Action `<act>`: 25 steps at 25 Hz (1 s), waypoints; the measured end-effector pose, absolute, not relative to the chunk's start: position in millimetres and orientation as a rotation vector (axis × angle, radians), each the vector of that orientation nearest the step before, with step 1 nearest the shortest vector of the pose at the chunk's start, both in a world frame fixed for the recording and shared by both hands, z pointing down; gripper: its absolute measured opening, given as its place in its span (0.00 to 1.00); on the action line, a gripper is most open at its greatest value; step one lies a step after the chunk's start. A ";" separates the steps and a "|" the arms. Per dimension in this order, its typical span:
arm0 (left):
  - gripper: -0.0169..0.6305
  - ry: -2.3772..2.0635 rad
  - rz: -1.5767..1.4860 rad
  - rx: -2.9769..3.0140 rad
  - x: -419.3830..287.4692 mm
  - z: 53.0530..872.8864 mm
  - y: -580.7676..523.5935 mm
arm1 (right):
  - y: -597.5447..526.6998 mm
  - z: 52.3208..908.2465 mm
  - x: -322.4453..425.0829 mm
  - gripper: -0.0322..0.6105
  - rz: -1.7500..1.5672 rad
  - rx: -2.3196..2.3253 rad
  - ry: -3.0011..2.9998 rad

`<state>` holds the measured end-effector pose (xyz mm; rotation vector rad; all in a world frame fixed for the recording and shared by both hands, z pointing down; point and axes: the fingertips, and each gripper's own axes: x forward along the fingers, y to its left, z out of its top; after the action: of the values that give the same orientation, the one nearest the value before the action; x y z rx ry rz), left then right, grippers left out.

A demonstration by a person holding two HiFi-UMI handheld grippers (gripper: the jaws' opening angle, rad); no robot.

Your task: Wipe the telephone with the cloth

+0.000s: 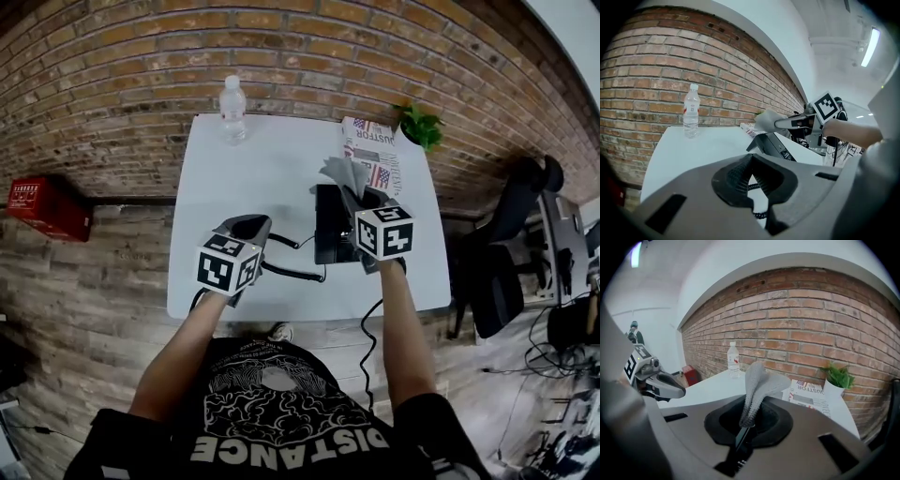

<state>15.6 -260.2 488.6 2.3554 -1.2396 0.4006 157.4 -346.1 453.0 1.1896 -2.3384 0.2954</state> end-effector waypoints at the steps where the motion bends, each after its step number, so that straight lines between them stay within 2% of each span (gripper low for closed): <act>1: 0.03 -1.250 0.399 2.349 15.2 488.5 -261.4 | -351.9 453.4 157.3 0.07 0.283 1.167 -2.331; 14: 0.04 -1.342 0.392 2.308 15.4 485.3 -266.2 | -396.1 482.4 149.2 0.07 0.315 0.909 -2.220; 25: 0.04 -1.379 0.397 2.277 2.4 485.7 -256.8 | -387.5 501.4 132.2 0.07 0.497 0.772 -2.215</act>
<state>2.4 -256.8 485.7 2.2770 -1.3793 0.3967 132.2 -387.5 501.4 0.7717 -2.2150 0.4969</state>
